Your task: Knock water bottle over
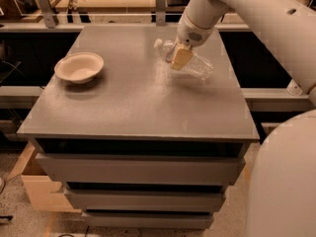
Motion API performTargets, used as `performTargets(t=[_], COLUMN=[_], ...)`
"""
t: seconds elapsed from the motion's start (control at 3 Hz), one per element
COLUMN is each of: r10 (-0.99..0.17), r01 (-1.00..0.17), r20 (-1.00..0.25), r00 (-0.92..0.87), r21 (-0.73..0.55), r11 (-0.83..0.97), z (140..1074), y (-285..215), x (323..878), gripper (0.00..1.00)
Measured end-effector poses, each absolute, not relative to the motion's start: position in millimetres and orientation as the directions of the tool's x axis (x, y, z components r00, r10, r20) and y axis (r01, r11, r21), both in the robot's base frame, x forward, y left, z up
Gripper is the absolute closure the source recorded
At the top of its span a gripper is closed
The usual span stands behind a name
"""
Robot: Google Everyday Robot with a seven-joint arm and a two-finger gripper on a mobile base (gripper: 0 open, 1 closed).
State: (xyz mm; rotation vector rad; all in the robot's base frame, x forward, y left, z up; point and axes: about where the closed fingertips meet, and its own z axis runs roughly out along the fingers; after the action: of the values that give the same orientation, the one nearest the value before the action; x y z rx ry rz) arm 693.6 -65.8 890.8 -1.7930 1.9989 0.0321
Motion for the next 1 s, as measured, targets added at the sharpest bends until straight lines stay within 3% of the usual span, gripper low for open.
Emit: performTargets(t=[0.67,1.0], r10=[-0.937,-0.937], r01=[-0.978,-0.979], r20=[-0.349,-0.349], r00=[0.010,0.011], r21=[-0.198,-0.194], r11=[0.063,0.061], z=[865.1,862.4], y=[-40.4,-39.2], x=[689.3,689.6], gripper=[1.00,0.84])
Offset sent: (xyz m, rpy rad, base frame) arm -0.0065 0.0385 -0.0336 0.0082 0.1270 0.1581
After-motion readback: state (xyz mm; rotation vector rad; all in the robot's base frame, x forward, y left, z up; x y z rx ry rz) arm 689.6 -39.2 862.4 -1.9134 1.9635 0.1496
